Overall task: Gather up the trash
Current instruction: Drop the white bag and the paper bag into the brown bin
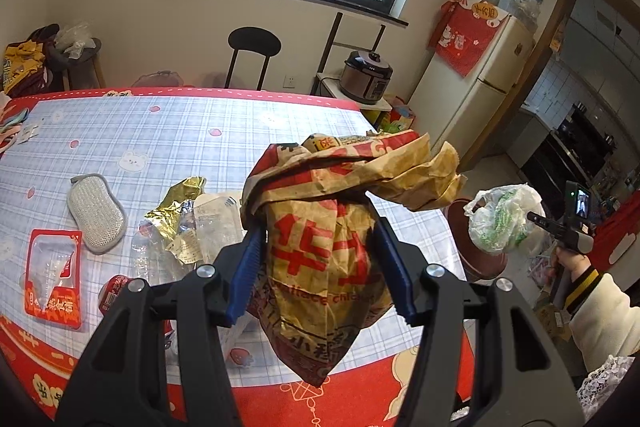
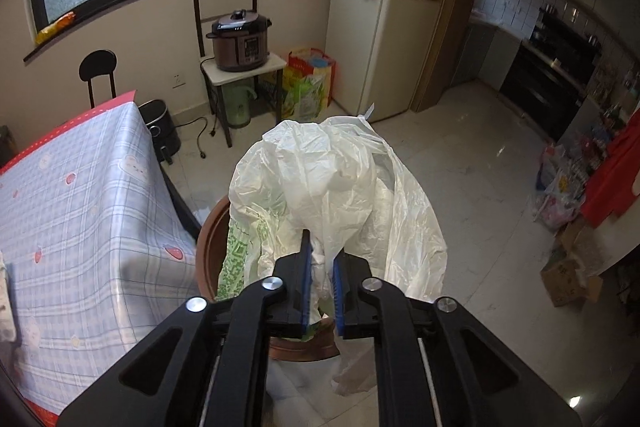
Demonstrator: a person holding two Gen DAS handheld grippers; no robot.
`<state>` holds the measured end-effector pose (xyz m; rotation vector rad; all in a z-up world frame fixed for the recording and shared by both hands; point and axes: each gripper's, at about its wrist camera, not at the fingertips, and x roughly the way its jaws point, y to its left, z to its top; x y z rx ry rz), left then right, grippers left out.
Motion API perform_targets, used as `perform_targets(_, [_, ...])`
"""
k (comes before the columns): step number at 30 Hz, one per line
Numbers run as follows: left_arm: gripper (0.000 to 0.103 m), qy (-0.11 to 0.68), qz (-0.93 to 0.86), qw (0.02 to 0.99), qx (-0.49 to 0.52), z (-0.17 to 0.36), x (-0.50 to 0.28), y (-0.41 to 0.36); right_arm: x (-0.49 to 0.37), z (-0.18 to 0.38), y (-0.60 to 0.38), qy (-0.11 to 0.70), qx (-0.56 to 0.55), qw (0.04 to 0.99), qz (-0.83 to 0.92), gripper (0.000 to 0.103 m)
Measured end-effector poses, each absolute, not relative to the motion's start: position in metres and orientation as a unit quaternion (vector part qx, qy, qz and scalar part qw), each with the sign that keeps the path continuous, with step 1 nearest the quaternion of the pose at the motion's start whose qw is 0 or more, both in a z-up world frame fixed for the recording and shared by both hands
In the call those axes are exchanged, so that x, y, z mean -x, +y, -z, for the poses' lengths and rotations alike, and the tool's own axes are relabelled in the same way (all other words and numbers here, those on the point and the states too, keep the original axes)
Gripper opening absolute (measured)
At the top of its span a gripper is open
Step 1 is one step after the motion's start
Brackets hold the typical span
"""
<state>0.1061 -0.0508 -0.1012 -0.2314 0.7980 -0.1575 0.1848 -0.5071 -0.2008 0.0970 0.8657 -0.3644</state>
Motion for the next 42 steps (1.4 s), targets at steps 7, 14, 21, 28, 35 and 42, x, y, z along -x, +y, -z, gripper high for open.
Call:
perform_targets(7, [0.057, 0.394, 0.083, 0.91, 0.099, 0.095, -0.112, -0.073, -0.187, 0.19, -0.513, 0.395, -0.086, 0.903, 0.144, 0.074])
perform_targets(14, [0.058, 0.393, 0.123, 0.908, 0.077, 0.096, -0.138, -0.117, -0.161, 0.154, -0.529, 0.338, -0.124, 0.926, 0.109, 0.098])
perform_targets(21, [0.058, 0.384, 0.199, 0.901, 0.041, 0.112, -0.183, -0.196, -0.129, 0.137, -0.543, 0.314, -0.101, 0.938, 0.108, 0.098])
perform_targets(28, [0.058, 0.384, 0.271, 0.883, 0.006, 0.135, -0.223, -0.289, -0.099, 0.136, -0.561, 0.294, -0.118, 0.94, 0.124, 0.098])
perform_targets(35, [0.058, 0.417, 0.321, 0.85, -0.008, 0.173, -0.271, -0.385, -0.082, 0.148, -0.583, 0.299, -0.134, 0.935, 0.135, 0.098])
perform_targets(42, [0.087, 0.443, 0.374, 0.815, 0.017, 0.206, -0.315, -0.464, -0.063, 0.16, -0.607, 0.297, -0.159, 0.927, 0.164, 0.098])
